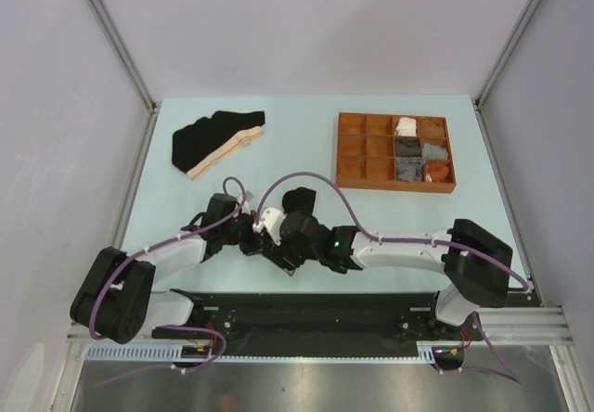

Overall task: Roll the underwear
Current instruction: Roll the underwear to the center of the board.

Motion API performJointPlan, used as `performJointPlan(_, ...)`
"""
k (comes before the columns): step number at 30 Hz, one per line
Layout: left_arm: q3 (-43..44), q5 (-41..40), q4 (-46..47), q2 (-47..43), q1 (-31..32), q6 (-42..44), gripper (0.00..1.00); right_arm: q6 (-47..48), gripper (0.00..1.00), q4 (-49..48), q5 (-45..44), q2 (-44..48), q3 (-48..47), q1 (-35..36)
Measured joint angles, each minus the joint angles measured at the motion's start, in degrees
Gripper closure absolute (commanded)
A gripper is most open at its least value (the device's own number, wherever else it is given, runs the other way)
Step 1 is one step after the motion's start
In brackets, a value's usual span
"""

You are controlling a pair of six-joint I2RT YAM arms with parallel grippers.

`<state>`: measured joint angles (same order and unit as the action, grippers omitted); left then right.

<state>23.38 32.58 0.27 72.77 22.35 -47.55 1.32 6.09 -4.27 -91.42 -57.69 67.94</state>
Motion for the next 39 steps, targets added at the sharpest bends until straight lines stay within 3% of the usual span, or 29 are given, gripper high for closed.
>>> performJointPlan(9,-0.35,5.05,2.14,0.87,-2.97,-2.03,1.00,3.74,0.31,-5.49,-7.02,-6.34,1.07,5.60)
performJointPlan(17,-1.46,6.16,3.67,0.85,-4.17,-4.13,1.00,3.65,0.35,-10.01,-21.20,-10.86,1.25,9.75)
performJointPlan(25,-2.23,7.56,4.68,0.68,-4.76,-5.18,1.00,2.29,0.68,-12.39,-32.61,-14.03,1.55,10.43)
performJointPlan(27,-2.34,7.72,4.81,0.57,-5.01,-5.42,1.00,2.19,0.80,-12.59,-33.53,-14.08,1.60,10.49)
performJointPlan(29,-2.34,7.80,5.01,0.48,-5.27,-5.46,1.00,2.40,0.98,-12.92,-33.70,-14.08,1.66,10.60)
performJointPlan(30,-2.34,7.85,5.01,0.42,-5.38,-5.38,0.98,2.75,1.00,-13.05,-33.66,-14.08,1.66,10.60)
performJointPlan(31,-2.34,7.76,4.90,0.35,-5.42,-5.27,0.86,3.04,1.00,-13.14,-33.48,-14.08,1.70,10.60)
performJointPlan(33,-2.34,7.45,3.96,0.17,-5.51,-4.33,0.73,3.72,1.00,-13.05,-32.24,-14.03,1.73,10.51)
performJointPlan(35,-2.34,6.56,2.12,-0.39,-5.51,-3.04,0.46,4.13,1.00,-12.28,-29.75,-13.90,1.75,10.25)
performJointPlan(37,-2.16,5.44,0.09,-1.81,-5.55,-1.11,0.28,4.46,1.00,-10.27,-26.86,-13.33,1.81,9.79)
performJointPlan(39,-1.36,2.71,-2.69,-4.09,-5.62,0.66,0.21,4.61,1.00,-6.99,-22.82,-12.00,1.81,8.96)
